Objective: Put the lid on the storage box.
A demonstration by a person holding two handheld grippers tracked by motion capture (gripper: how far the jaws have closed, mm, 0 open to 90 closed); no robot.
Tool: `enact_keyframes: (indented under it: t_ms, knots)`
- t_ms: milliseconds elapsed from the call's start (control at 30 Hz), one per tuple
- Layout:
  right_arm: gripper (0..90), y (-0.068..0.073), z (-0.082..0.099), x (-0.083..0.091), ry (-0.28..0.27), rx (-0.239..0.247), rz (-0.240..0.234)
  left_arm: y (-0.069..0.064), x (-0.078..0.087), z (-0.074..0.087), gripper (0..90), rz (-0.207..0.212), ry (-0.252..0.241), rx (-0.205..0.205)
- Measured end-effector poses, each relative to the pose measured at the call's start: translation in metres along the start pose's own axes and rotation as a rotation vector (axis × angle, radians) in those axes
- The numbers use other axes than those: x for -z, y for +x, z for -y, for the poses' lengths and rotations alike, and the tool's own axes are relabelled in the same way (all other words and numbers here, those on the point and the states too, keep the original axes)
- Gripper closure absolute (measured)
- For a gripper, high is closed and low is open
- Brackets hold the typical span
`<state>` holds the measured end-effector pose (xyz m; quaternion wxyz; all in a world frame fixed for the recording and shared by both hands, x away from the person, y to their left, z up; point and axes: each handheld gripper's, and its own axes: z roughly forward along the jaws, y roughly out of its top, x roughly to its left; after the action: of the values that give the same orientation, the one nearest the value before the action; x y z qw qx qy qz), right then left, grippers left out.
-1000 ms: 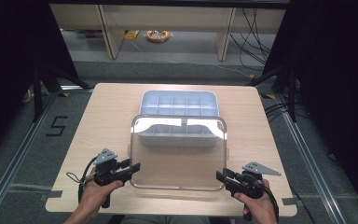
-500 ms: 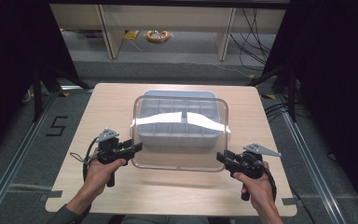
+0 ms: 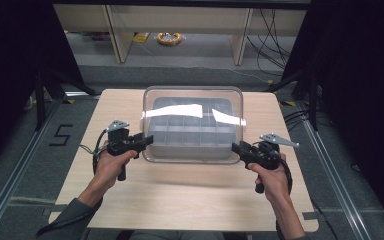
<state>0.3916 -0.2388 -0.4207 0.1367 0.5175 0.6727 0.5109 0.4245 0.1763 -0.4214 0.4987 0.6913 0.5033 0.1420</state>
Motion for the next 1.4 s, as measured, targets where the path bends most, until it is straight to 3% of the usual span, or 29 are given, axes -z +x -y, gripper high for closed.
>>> enact_keyframes:
  t_ms: [33, 67, 133, 200, 267, 300, 400, 533, 667, 767, 800, 933, 967, 1033, 1100, 1167, 1233, 1267, 1400]
  knots:
    - [60.9, -0.003, -0.003, -0.003, -0.017, 0.016, -0.002, 0.001, -0.002, -0.003, 55.3, -0.002, 0.005, -0.004]
    - [60.9, -0.005, -0.007, -0.004, 0.002, 0.034, 0.013, 0.002, -0.008, -0.007, 55.3, -0.008, -0.003, -0.003]
    - [60.9, -0.005, -0.010, -0.008, -0.015, 0.009, 0.021, 0.002, -0.012, -0.012, 55.2, -0.016, 0.002, -0.007]
    - [61.1, -0.009, -0.015, -0.011, -0.019, 0.015, 0.018, 0.002, -0.014, -0.014, 55.3, -0.020, 0.000, -0.007]
    - [61.2, -0.008, -0.017, -0.014, -0.016, -0.020, 0.024, 0.004, -0.018, -0.019, 55.3, -0.024, 0.005, -0.004]
    - [61.2, -0.012, -0.020, -0.015, -0.018, 0.022, 0.020, 0.005, -0.020, -0.020, 55.3, -0.029, 0.001, 0.000]
    - [61.2, -0.011, -0.024, -0.018, -0.017, -0.009, 0.025, 0.007, -0.023, -0.024, 55.4, -0.033, 0.003, 0.004]
    - [61.4, -0.014, -0.030, -0.023, -0.014, 0.017, 0.042, 0.010, -0.028, -0.028, 55.6, -0.041, 0.000, 0.014]
    - [61.3, -0.015, -0.035, -0.030, -0.012, 0.001, 0.054, 0.012, -0.034, -0.032, 55.6, -0.049, 0.010, 0.018]
    - [61.3, -0.016, -0.038, -0.034, -0.006, -0.004, 0.068, 0.015, -0.038, -0.035, 55.6, -0.056, 0.005, 0.026]
    - [61.3, -0.014, -0.038, -0.034, -0.002, -0.029, 0.066, 0.015, -0.039, -0.035, 55.6, -0.061, 0.007, 0.027]
    - [61.2, -0.018, -0.040, -0.038, -0.014, 0.000, 0.062, 0.017, -0.042, -0.037, 55.6, -0.061, 0.011, 0.034]
    - [61.1, -0.017, -0.040, -0.040, -0.019, -0.019, 0.064, 0.017, -0.042, -0.037, 55.6, -0.063, 0.010, 0.037]
    - [60.8, -0.018, -0.040, -0.040, -0.002, -0.020, 0.069, 0.019, -0.043, -0.038, 55.6, -0.063, 0.012, 0.045]
    - [60.6, -0.019, -0.039, -0.044, -0.018, -0.020, 0.064, 0.019, -0.044, -0.037, 55.6, -0.066, 0.013, 0.053]
    - [60.5, -0.017, -0.039, -0.045, -0.008, -0.062, 0.057, 0.021, -0.045, -0.037, 55.6, -0.067, 0.015, 0.055]
    - [60.4, -0.021, -0.038, -0.048, -0.016, -0.022, 0.056, 0.022, -0.046, -0.037, 55.5, -0.071, 0.017, 0.054]
    - [60.5, -0.019, -0.038, -0.048, -0.007, -0.047, 0.056, 0.022, -0.047, -0.037, 55.6, -0.073, 0.018, 0.060]
    - [60.4, -0.019, -0.038, -0.051, -0.006, -0.059, 0.064, 0.024, -0.050, -0.036, 55.5, -0.071, 0.023, 0.061]
